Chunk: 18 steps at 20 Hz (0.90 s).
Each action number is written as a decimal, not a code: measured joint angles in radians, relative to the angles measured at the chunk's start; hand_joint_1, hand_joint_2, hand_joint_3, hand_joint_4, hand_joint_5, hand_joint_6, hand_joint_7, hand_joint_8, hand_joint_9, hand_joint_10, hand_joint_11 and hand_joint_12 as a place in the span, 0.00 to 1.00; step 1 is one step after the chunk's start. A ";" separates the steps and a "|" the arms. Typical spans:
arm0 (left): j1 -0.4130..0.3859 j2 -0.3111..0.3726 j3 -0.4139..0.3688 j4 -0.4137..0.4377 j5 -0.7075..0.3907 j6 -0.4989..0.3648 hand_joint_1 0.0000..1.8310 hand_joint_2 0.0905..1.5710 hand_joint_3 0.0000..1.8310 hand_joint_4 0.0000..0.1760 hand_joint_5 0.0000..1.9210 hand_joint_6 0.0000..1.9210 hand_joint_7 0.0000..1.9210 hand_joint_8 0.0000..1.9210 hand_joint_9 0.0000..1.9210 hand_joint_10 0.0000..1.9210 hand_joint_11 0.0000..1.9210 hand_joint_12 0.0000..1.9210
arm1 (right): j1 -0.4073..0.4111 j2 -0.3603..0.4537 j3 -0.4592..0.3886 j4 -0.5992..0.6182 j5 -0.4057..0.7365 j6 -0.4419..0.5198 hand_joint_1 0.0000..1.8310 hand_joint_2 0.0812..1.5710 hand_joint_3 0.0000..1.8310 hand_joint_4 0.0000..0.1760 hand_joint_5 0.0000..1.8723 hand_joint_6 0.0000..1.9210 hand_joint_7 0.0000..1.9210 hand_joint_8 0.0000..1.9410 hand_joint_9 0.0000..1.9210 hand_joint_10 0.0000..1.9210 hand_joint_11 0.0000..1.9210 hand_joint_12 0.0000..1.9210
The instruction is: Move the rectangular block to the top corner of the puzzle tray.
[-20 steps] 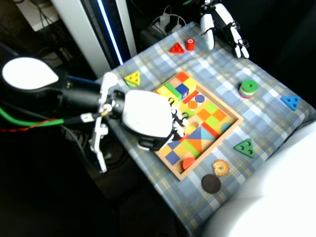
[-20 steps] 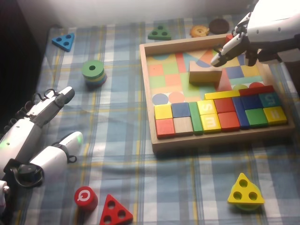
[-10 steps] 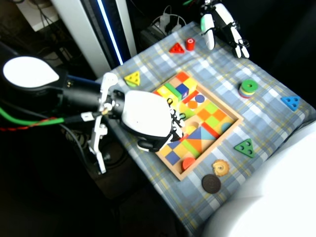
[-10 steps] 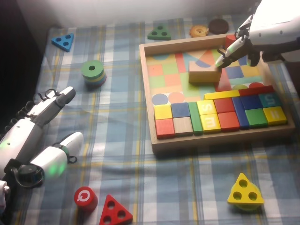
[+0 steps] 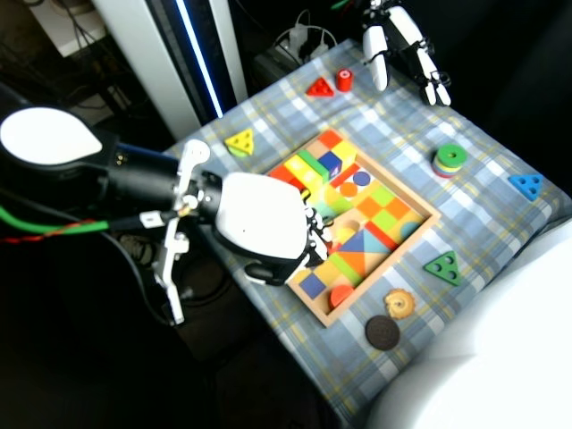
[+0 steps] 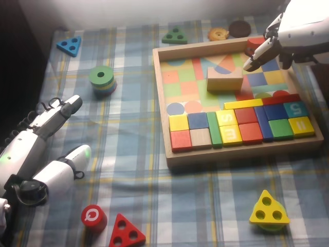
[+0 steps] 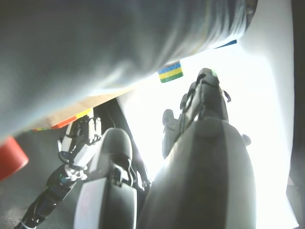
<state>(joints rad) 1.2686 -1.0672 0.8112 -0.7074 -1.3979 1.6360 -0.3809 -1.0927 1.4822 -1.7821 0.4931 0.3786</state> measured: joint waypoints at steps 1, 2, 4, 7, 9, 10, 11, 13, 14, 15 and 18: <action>0.000 0.000 0.000 0.000 0.000 0.000 0.37 0.85 0.00 0.66 0.13 0.00 0.04 0.00 0.01 0.00 0.00 0.00 | 0.000 0.000 0.000 0.000 0.000 0.000 0.83 0.74 0.00 0.37 0.30 0.00 0.63 1.00 0.74 1.00 0.78 1.00; 0.000 0.000 0.000 0.000 0.000 0.000 0.37 0.85 0.00 0.66 0.13 0.00 0.04 0.00 0.01 0.00 0.00 0.00 | 0.000 0.000 0.000 0.001 0.000 0.000 0.83 0.74 0.00 0.37 0.30 0.00 0.63 1.00 0.74 1.00 0.78 1.00; 0.000 0.000 0.000 0.000 0.000 0.000 0.36 0.85 0.00 0.65 0.12 0.00 0.04 0.00 0.02 0.00 0.00 0.00 | 0.000 0.000 -0.017 0.002 -0.008 0.000 0.79 0.78 0.01 0.56 0.27 0.00 0.63 1.00 0.73 1.00 0.78 1.00; 0.000 0.000 0.000 0.001 0.000 0.000 0.37 0.85 0.00 0.55 0.13 0.00 0.04 0.00 0.01 0.00 0.00 0.00 | 0.000 0.000 -0.041 0.006 -0.003 0.000 0.79 0.78 0.01 0.45 0.27 0.00 0.61 1.00 0.74 1.00 0.77 1.00; 0.000 0.000 0.000 -0.001 0.000 0.000 0.37 0.85 0.00 0.57 0.12 0.00 0.03 0.00 0.01 0.00 0.00 0.00 | 0.003 -0.001 -0.055 0.011 0.002 0.000 0.81 0.77 0.00 0.25 0.28 0.00 0.62 1.00 0.74 1.00 0.76 1.00; 0.000 0.000 0.000 0.000 0.000 -0.001 0.36 0.85 0.00 0.59 0.12 0.00 0.03 0.00 0.01 0.00 0.00 0.00 | 0.010 -0.001 -0.060 0.008 0.002 -0.001 0.83 0.76 0.00 0.31 0.29 0.00 0.63 1.00 0.74 1.00 0.76 1.00; 0.000 0.000 0.000 0.000 0.001 -0.003 0.36 0.85 0.00 0.55 0.12 0.00 0.03 0.00 0.01 0.00 0.00 0.00 | 0.010 -0.001 -0.061 0.008 0.003 -0.002 0.84 0.75 0.00 0.31 0.29 0.00 0.60 1.00 0.72 1.00 0.75 1.00; 0.000 0.000 0.000 0.000 0.002 -0.003 0.36 0.86 0.00 0.59 0.12 0.00 0.03 0.00 0.01 0.00 0.00 0.00 | 0.016 -0.001 -0.061 0.006 0.002 -0.002 0.87 0.74 0.00 0.23 0.30 0.00 0.59 1.00 0.72 1.00 0.75 1.00; 0.000 0.000 0.000 0.000 0.002 -0.003 0.37 0.86 0.00 0.56 0.12 0.00 0.03 0.00 0.01 0.00 0.00 0.00 | 0.021 -0.001 -0.061 0.008 0.000 -0.002 0.85 0.75 0.00 0.16 0.29 0.00 0.61 1.00 0.72 1.00 0.76 1.00; 0.000 0.000 0.000 0.000 0.002 -0.003 0.37 0.86 0.00 0.56 0.12 0.00 0.03 0.00 0.01 0.00 0.00 0.00 | 0.026 -0.001 -0.061 0.009 0.000 -0.002 0.85 0.75 0.00 0.16 0.29 0.00 0.61 1.00 0.72 1.00 0.76 1.00; 0.000 0.000 0.000 0.000 0.003 -0.007 0.38 0.85 0.00 0.54 0.13 0.00 0.03 0.00 0.01 0.00 0.00 0.00 | 0.048 -0.001 -0.061 0.018 0.000 -0.011 0.88 0.74 0.00 0.02 0.29 0.00 0.61 1.00 0.72 1.00 0.75 1.00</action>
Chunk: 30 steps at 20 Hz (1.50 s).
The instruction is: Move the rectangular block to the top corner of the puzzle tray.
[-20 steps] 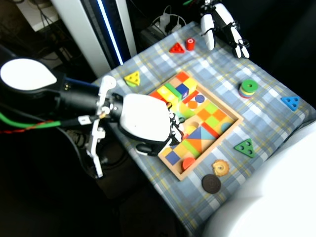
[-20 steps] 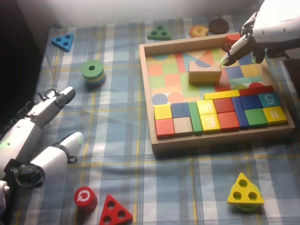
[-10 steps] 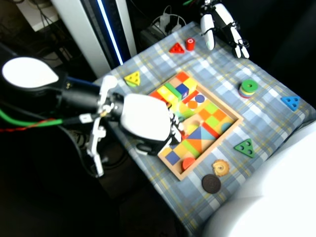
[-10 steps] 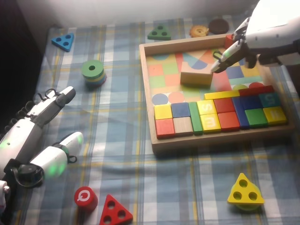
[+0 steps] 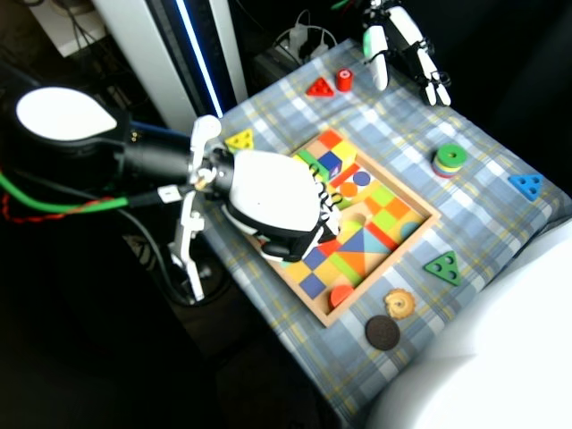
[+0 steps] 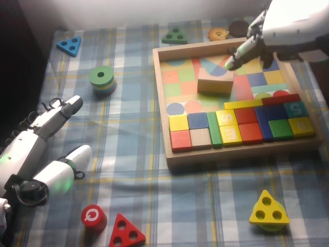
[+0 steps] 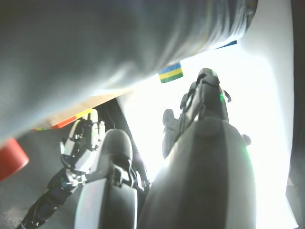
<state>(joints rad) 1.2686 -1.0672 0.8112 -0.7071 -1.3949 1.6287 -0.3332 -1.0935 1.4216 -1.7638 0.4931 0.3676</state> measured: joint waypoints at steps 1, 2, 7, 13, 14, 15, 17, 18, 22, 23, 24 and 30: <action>0.000 0.000 0.000 0.000 0.000 0.000 0.38 0.85 0.00 0.54 0.13 0.00 0.03 0.00 0.01 0.00 0.00 0.00 | 0.006 0.000 0.000 0.000 0.000 -0.005 0.88 0.74 0.00 0.02 0.29 0.00 0.61 1.00 0.72 1.00 0.75 1.00; 0.000 0.000 0.000 -0.001 0.000 0.000 0.38 0.85 0.00 0.53 0.13 0.00 0.03 0.00 0.01 0.00 0.00 0.00 | 0.007 -0.002 0.000 0.001 0.000 -0.015 0.89 0.73 0.00 0.00 0.29 0.00 0.62 1.00 0.73 1.00 0.76 1.00; 0.000 0.000 0.000 0.001 0.001 -0.004 0.36 0.85 0.00 0.57 0.12 0.00 0.04 0.00 0.02 0.00 0.00 0.00 | -0.005 -0.058 0.044 0.003 -0.002 -0.024 0.81 0.75 0.00 0.50 0.26 0.00 0.53 1.00 0.68 1.00 0.72 1.00; 0.000 0.000 0.000 0.004 0.001 -0.007 0.37 0.85 0.00 0.53 0.13 0.00 0.03 0.00 0.00 0.00 0.00 0.00 | -0.034 -0.062 0.052 0.001 0.000 -0.012 0.83 0.74 0.00 0.45 0.28 0.00 0.63 1.00 0.75 1.00 0.77 1.00; 0.000 0.000 0.000 0.002 0.000 -0.007 0.38 0.85 0.00 0.57 0.13 0.00 0.03 0.00 0.01 0.00 0.00 0.00 | -0.044 -0.062 0.054 0.009 0.000 -0.012 0.83 0.74 0.00 0.46 0.28 0.00 0.55 1.00 0.71 1.00 0.75 1.00; 0.000 0.000 0.000 -0.002 0.000 -0.007 0.38 0.85 0.00 0.57 0.13 0.00 0.03 0.00 0.01 0.00 0.00 0.00 | -0.046 -0.062 0.056 0.012 0.001 -0.011 0.83 0.74 0.00 0.46 0.28 0.00 0.55 1.00 0.71 1.00 0.75 1.00; 0.000 0.000 0.000 -0.002 0.000 -0.008 0.37 0.85 0.00 0.62 0.13 0.00 0.03 0.00 0.01 0.00 0.00 0.00 | -0.048 -0.064 0.068 0.013 0.003 -0.011 0.83 0.74 0.00 0.55 0.28 0.00 0.53 1.00 0.65 1.00 0.70 1.00; 0.000 0.000 0.000 -0.002 0.001 -0.008 0.37 0.85 0.00 0.64 0.13 0.00 0.03 0.00 0.00 0.00 0.00 0.00 | -0.051 -0.064 0.073 0.013 0.003 -0.011 0.84 0.74 0.00 0.44 0.28 0.00 0.55 1.00 0.66 1.00 0.70 1.00; 0.000 0.000 0.000 0.000 0.001 -0.008 0.38 0.85 0.00 0.48 0.14 0.00 0.04 0.00 0.01 0.00 0.00 0.00 | -0.053 -0.064 0.072 0.005 0.006 -0.005 0.82 0.74 0.00 0.35 0.30 0.00 0.66 1.00 0.76 1.00 0.81 1.00; 0.000 0.000 0.000 0.000 0.001 -0.008 0.38 0.85 0.00 0.44 0.14 0.00 0.03 0.00 0.01 0.00 0.00 0.00 | -0.053 -0.064 0.068 0.004 0.000 -0.005 0.81 0.75 0.00 0.39 0.31 0.00 0.66 1.00 0.76 1.00 0.81 1.00; 0.000 0.000 0.000 -0.001 0.002 -0.008 0.37 0.85 0.00 0.53 0.13 0.00 0.03 0.00 0.00 0.00 0.00 0.00 | -0.053 -0.057 0.063 0.001 -0.003 -0.005 0.83 0.74 0.00 0.22 0.31 0.00 0.66 1.00 0.76 1.00 0.81 1.00; 0.007 0.000 0.000 -0.001 0.012 -0.010 0.38 0.85 0.00 0.66 0.11 0.00 0.03 0.00 0.01 0.00 0.00 0.00 | -0.053 -0.003 0.024 -0.055 -0.040 -0.005 0.85 0.74 0.00 0.00 0.32 0.00 0.65 1.00 0.75 1.00 0.80 1.00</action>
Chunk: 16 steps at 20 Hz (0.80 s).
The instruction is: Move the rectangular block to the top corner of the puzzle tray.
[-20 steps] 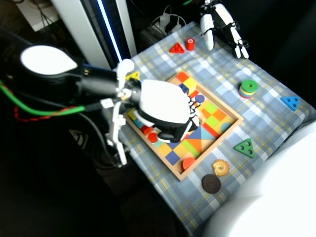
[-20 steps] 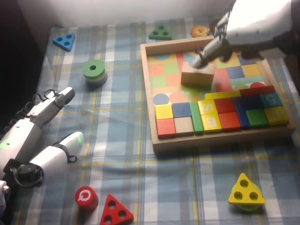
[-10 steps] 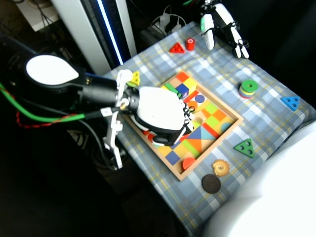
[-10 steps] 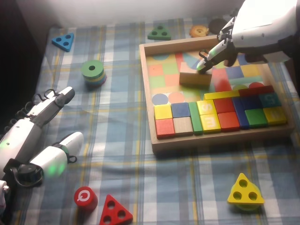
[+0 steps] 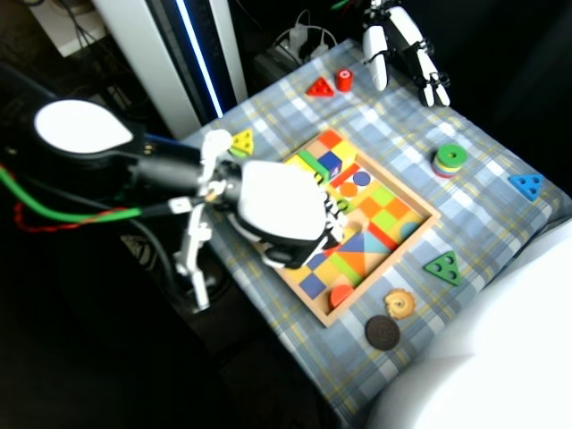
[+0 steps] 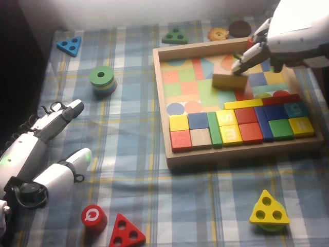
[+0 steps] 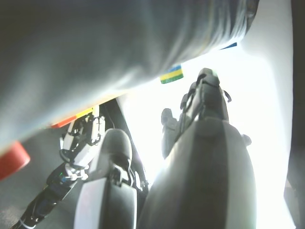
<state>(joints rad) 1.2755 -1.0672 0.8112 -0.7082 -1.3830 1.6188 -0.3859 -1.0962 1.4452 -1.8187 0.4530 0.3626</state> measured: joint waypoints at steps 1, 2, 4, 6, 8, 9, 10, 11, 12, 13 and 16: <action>0.000 0.000 0.000 0.001 -0.001 0.000 0.37 0.85 0.00 0.63 0.11 0.00 0.03 0.00 0.01 0.00 0.00 0.00 | 0.000 0.002 0.000 0.000 -0.004 0.000 0.86 0.73 0.00 0.00 0.32 0.00 0.67 1.00 0.76 1.00 0.80 1.00; 0.000 0.000 0.000 0.002 0.000 0.000 0.37 0.85 0.00 0.62 0.11 0.00 0.03 0.00 0.01 0.00 0.00 0.00 | 0.000 0.004 0.000 0.000 -0.006 0.002 0.84 0.74 0.00 0.00 0.33 0.00 0.68 1.00 0.78 1.00 0.82 1.00; 0.000 0.000 0.000 0.001 0.000 0.000 0.37 0.85 0.00 0.58 0.12 0.00 0.03 0.00 0.01 0.00 0.00 0.00 | 0.000 0.004 0.000 0.000 -0.009 0.008 0.84 0.74 0.00 0.00 0.33 0.00 0.69 1.00 0.78 1.00 0.82 1.00; 0.000 0.000 0.000 0.001 0.000 0.000 0.37 0.84 0.00 0.62 0.12 0.00 0.04 0.00 0.01 0.00 0.00 0.00 | 0.000 0.008 0.000 0.000 -0.009 0.012 0.84 0.74 0.00 0.06 0.31 0.00 0.69 1.00 0.78 1.00 0.82 1.00; 0.000 0.000 0.000 0.001 0.000 0.000 0.36 0.85 0.00 0.65 0.12 0.00 0.04 0.00 0.01 0.00 0.00 0.00 | 0.000 0.021 -0.007 -0.003 -0.010 0.016 0.84 0.74 0.00 0.17 0.30 0.00 0.64 1.00 0.74 1.00 0.79 1.00; 0.000 0.000 0.000 0.000 0.000 0.000 0.36 0.85 0.00 0.66 0.11 0.00 0.03 0.00 0.01 0.00 0.00 0.00 | 0.000 0.029 -0.010 -0.003 -0.010 0.016 0.84 0.73 0.00 0.20 0.31 0.00 0.63 1.00 0.73 1.00 0.78 1.00; 0.000 0.000 0.000 0.001 0.001 0.000 0.36 0.85 0.00 0.64 0.12 0.00 0.04 0.00 0.01 0.00 0.00 0.00 | 0.000 0.037 -0.011 -0.005 -0.011 0.018 0.84 0.73 0.00 0.13 0.31 0.00 0.62 1.00 0.73 1.00 0.78 1.00; 0.000 0.000 0.000 0.002 0.001 0.000 0.37 0.85 0.00 0.60 0.12 0.00 0.04 0.00 0.01 0.00 0.00 0.00 | 0.000 0.044 -0.012 -0.008 -0.013 0.018 0.82 0.75 0.00 0.30 0.31 0.00 0.62 1.00 0.73 1.00 0.78 1.00; 0.000 0.000 0.000 0.001 0.002 0.000 0.37 0.85 0.00 0.60 0.12 0.00 0.04 0.00 0.01 0.00 0.00 0.00 | 0.000 0.049 -0.015 -0.008 -0.017 0.018 0.81 0.75 0.00 0.28 0.30 0.00 0.62 1.00 0.72 1.00 0.78 1.00; 0.000 0.000 0.000 0.000 0.003 0.000 0.35 0.85 0.00 0.64 0.12 0.00 0.04 0.00 0.01 0.00 0.00 0.00 | 0.000 0.053 -0.018 -0.008 -0.021 0.018 0.81 0.76 0.01 0.29 0.30 0.00 0.60 1.00 0.71 1.00 0.76 1.00; 0.000 0.000 0.000 0.001 0.005 0.000 0.37 0.85 0.00 0.62 0.13 0.00 0.04 0.00 0.01 0.00 0.00 0.00 | 0.000 0.061 -0.024 -0.011 -0.024 0.018 0.80 0.76 0.00 0.17 0.29 0.00 0.63 1.00 0.73 1.00 0.78 1.00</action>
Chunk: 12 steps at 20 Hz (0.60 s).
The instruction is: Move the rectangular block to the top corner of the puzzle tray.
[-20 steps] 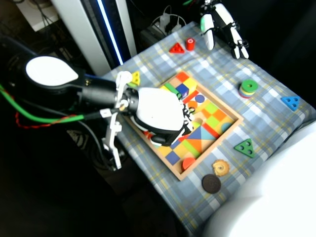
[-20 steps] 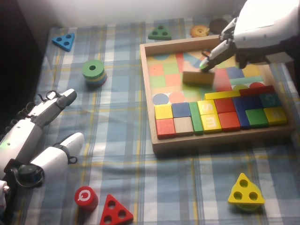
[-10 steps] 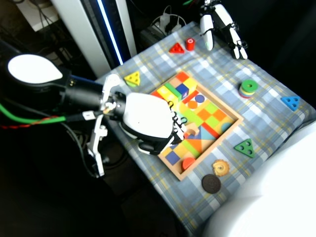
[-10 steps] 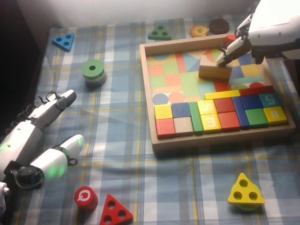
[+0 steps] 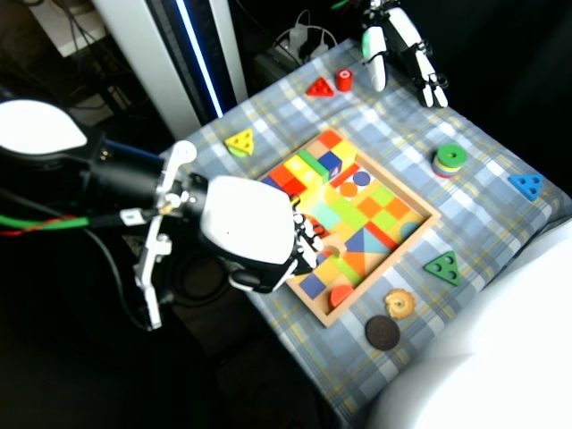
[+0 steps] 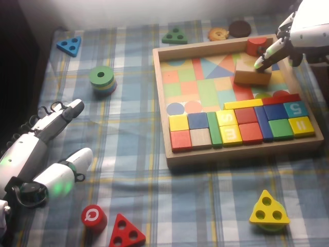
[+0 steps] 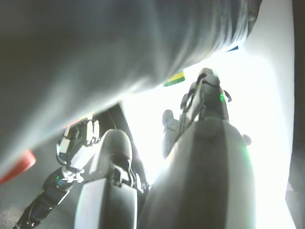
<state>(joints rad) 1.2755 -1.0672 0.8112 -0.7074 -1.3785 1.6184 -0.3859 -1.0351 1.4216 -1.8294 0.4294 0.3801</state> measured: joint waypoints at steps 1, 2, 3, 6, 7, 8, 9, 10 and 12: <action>0.000 0.000 0.000 0.001 0.000 0.000 0.37 0.85 0.00 0.62 0.13 0.00 0.04 0.00 0.01 0.00 0.00 0.00 | 0.000 0.002 -0.002 -0.001 0.000 0.000 0.80 0.76 0.00 0.17 0.29 0.00 0.63 1.00 0.73 1.00 0.78 1.00; 0.000 0.000 0.000 0.000 0.002 0.000 0.35 0.85 0.00 0.65 0.12 0.00 0.03 0.00 0.01 0.00 0.00 0.00 | 0.000 0.006 -0.002 -0.001 0.000 0.000 0.77 0.76 0.00 0.23 0.30 0.00 0.62 1.00 0.72 1.00 0.77 1.00; 0.000 0.000 0.000 -0.001 0.002 0.000 0.36 0.85 0.00 0.65 0.13 0.00 0.03 0.00 0.01 0.00 0.00 0.00 | 0.000 0.011 -0.003 -0.004 -0.002 0.000 0.80 0.75 0.00 0.13 0.30 0.00 0.62 1.00 0.72 1.00 0.77 1.00; 0.000 0.000 0.000 0.000 0.002 0.000 0.37 0.85 0.00 0.60 0.12 0.00 0.03 0.00 0.00 0.00 0.00 0.00 | 0.000 0.023 -0.003 -0.008 -0.015 0.000 0.80 0.76 0.00 0.02 0.30 0.00 0.63 1.00 0.73 1.00 0.78 1.00; 0.000 0.000 0.000 0.000 0.002 0.000 0.36 0.85 0.00 0.53 0.13 0.00 0.03 0.00 0.01 0.00 0.00 0.00 | 0.000 0.024 -0.003 -0.009 -0.020 0.000 0.76 0.76 0.00 0.08 0.30 0.00 0.63 1.00 0.73 1.00 0.78 1.00; 0.000 0.000 0.000 0.000 0.002 0.000 0.36 0.85 0.00 0.53 0.13 0.00 0.03 0.00 0.01 0.00 0.00 0.00 | 0.000 0.026 -0.003 -0.008 -0.023 0.000 0.75 0.76 0.00 0.08 0.30 0.00 0.62 1.00 0.73 1.00 0.77 1.00; 0.000 0.000 0.000 0.000 0.002 0.000 0.36 0.85 0.00 0.53 0.13 0.00 0.03 0.00 0.01 0.00 0.00 0.00 | 0.000 0.026 -0.003 -0.009 -0.027 0.000 0.77 0.76 0.00 0.07 0.30 0.00 0.63 1.00 0.73 1.00 0.77 1.00; 0.000 0.000 0.000 0.000 0.002 0.000 0.37 0.85 0.00 0.56 0.13 0.00 0.03 0.00 0.00 0.00 0.00 0.00 | 0.000 0.027 -0.003 -0.010 -0.027 0.000 0.76 0.76 0.00 0.09 0.30 0.00 0.61 1.00 0.72 1.00 0.76 1.00; 0.000 0.000 0.000 -0.001 0.002 0.000 0.36 0.85 0.00 0.52 0.13 0.00 0.03 0.00 0.01 0.00 0.00 0.00 | 0.000 0.030 -0.003 -0.012 -0.034 0.000 0.78 0.76 0.00 0.14 0.30 0.00 0.58 1.00 0.70 1.00 0.75 1.00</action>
<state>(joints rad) 1.2755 -1.0672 0.8112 -0.7082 -1.3762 1.6184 -0.3862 -1.0054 1.4189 -1.8412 0.3958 0.3805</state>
